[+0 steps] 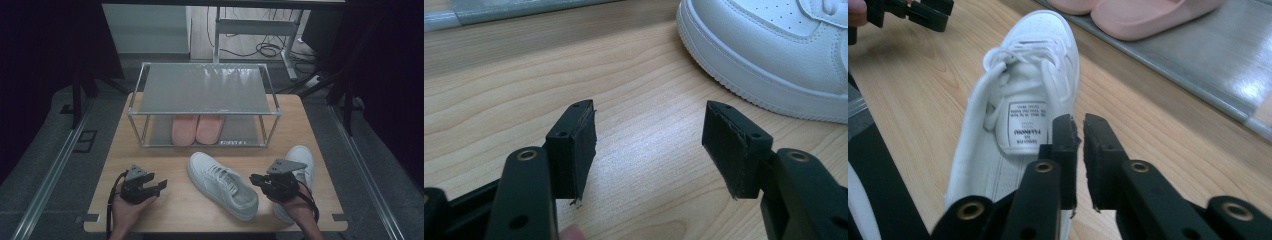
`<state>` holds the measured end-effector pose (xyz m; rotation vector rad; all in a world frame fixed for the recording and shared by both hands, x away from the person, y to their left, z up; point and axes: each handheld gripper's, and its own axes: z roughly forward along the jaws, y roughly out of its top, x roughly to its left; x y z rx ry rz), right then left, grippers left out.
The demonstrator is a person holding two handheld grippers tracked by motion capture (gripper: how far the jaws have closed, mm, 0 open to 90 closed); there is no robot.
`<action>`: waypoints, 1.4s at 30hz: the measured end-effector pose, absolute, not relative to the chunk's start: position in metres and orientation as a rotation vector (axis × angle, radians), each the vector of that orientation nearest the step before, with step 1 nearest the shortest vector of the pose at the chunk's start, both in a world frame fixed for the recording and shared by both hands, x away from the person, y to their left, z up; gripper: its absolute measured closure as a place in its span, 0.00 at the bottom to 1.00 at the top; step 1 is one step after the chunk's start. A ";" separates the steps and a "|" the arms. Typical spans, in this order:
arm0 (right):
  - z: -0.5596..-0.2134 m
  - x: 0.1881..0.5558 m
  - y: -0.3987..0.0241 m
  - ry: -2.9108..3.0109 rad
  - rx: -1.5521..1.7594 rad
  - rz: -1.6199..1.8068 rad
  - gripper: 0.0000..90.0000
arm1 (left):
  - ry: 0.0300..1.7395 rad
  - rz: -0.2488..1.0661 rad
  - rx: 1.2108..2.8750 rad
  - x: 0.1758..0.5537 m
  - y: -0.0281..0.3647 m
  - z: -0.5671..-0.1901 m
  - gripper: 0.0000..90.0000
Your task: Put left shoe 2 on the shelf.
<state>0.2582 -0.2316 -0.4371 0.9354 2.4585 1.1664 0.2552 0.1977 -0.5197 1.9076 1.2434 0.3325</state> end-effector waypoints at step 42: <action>-0.471 0.299 -0.175 2.533 0.983 1.055 0.70 | 1.241 0.321 1.911 0.256 0.197 -0.521 0.43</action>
